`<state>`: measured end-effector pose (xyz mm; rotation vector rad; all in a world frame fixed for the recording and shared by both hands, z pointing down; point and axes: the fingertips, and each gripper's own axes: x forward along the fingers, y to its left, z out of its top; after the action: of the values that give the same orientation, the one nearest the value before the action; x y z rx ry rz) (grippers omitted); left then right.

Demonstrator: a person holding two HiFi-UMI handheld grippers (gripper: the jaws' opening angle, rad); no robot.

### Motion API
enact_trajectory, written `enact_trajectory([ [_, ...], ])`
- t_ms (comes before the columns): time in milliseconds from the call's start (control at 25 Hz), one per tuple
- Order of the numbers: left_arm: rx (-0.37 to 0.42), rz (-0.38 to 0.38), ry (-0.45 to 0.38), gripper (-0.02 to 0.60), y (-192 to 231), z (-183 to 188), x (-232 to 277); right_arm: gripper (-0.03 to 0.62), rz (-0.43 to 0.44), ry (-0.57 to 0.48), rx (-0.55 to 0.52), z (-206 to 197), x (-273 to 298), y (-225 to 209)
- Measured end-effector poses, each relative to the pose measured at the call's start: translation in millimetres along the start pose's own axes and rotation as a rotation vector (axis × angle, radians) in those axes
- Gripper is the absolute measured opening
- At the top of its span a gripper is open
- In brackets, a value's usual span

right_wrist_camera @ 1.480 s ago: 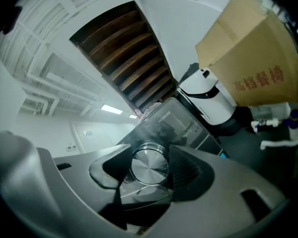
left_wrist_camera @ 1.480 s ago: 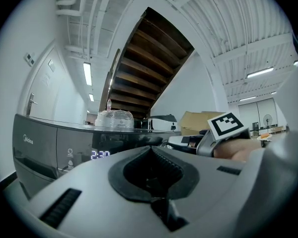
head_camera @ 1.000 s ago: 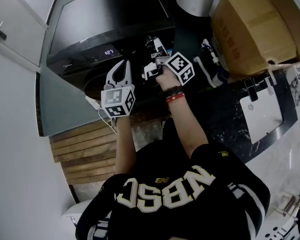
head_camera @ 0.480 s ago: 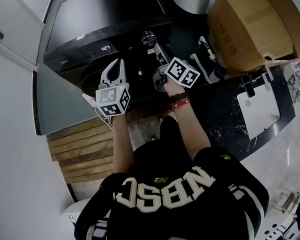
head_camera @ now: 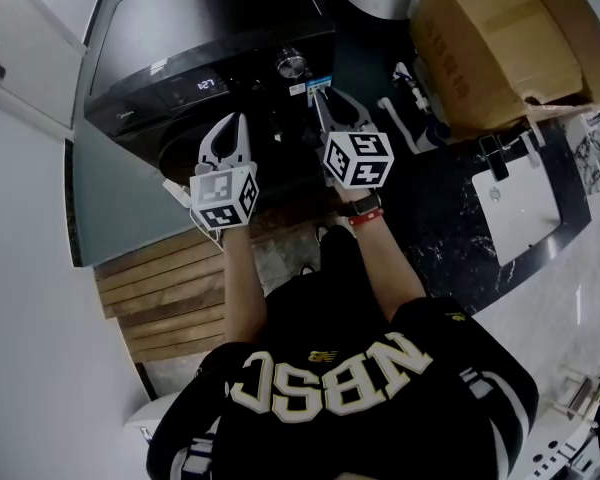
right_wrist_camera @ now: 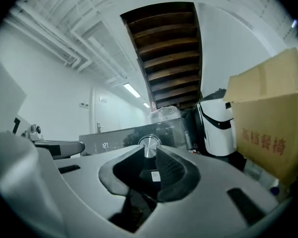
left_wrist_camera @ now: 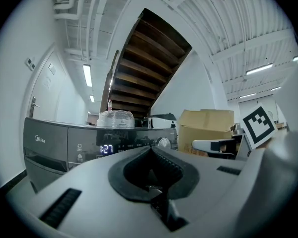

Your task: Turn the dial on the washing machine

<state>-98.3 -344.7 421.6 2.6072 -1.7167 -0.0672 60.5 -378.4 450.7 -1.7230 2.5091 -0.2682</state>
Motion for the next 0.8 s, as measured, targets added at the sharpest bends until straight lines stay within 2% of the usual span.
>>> enact_trajectory([
  [120,0.010,-0.001,-0.006,0.014,-3.0,2.5,-4.1,0.060,0.005,0.005,-0.055,-3.7,-7.2,4.7],
  [440,0.033,-0.003,-0.026,0.014,-8.8,8.6,-9.6,0.008,-0.007,-0.012,-0.106,2.8,-23.4,8.9],
  [800,0.036,-0.004,-0.033,0.014,-9.7,9.3,-4.8,0.008,0.013,-0.015,-0.140,7.6,-23.5,14.4],
])
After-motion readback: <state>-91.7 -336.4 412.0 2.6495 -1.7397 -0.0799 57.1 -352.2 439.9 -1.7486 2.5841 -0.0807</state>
